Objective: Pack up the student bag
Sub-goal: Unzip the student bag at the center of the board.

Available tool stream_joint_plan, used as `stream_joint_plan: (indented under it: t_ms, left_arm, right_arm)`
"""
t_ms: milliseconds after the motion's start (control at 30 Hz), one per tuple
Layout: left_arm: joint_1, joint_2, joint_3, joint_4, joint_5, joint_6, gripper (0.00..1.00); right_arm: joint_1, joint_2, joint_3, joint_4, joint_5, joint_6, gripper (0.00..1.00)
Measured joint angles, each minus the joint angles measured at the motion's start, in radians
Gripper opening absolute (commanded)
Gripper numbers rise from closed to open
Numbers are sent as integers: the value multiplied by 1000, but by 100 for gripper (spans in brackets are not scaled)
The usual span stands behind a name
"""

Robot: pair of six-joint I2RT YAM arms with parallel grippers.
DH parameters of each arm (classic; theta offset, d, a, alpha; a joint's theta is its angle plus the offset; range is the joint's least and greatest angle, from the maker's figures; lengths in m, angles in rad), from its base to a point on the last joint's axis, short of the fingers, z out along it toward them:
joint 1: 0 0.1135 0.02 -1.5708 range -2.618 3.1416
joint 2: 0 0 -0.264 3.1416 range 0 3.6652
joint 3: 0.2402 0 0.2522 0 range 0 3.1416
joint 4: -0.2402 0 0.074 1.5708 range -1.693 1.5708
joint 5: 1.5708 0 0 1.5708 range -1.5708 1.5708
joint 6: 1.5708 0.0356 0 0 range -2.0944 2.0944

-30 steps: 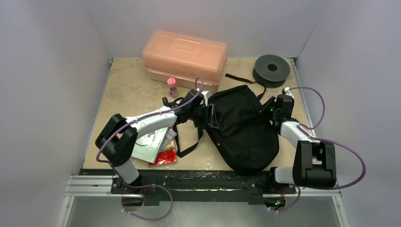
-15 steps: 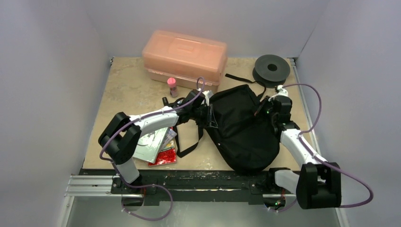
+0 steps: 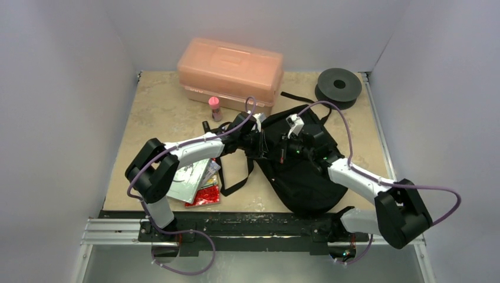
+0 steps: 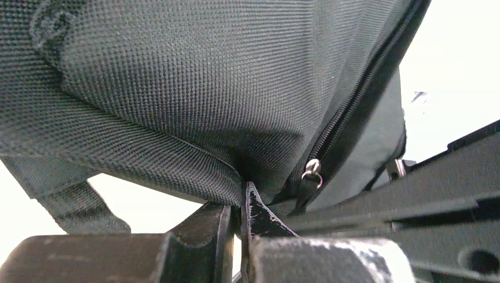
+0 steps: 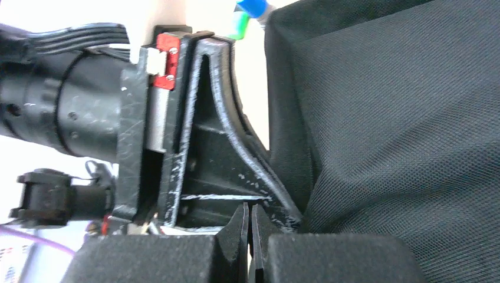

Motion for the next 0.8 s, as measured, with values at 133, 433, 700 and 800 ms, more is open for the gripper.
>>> stream_joint_plan:
  t_ms: [133, 433, 700, 800]
  left_arm:
    - [5, 0, -6, -11, 0, -2, 0]
    - [3, 0, -5, 8, 6, -2, 0]
    - [3, -5, -6, 12, 5, 1, 0]
    - [3, -5, -5, 12, 5, 2, 0]
  right_arm:
    - [14, 36, -61, 177, -137, 112, 0]
    - [30, -151, -40, -25, 84, 86, 64]
    - [-67, -190, 87, -256, 416, 72, 41]
    - [-128, -188, 59, -278, 436, 92, 25]
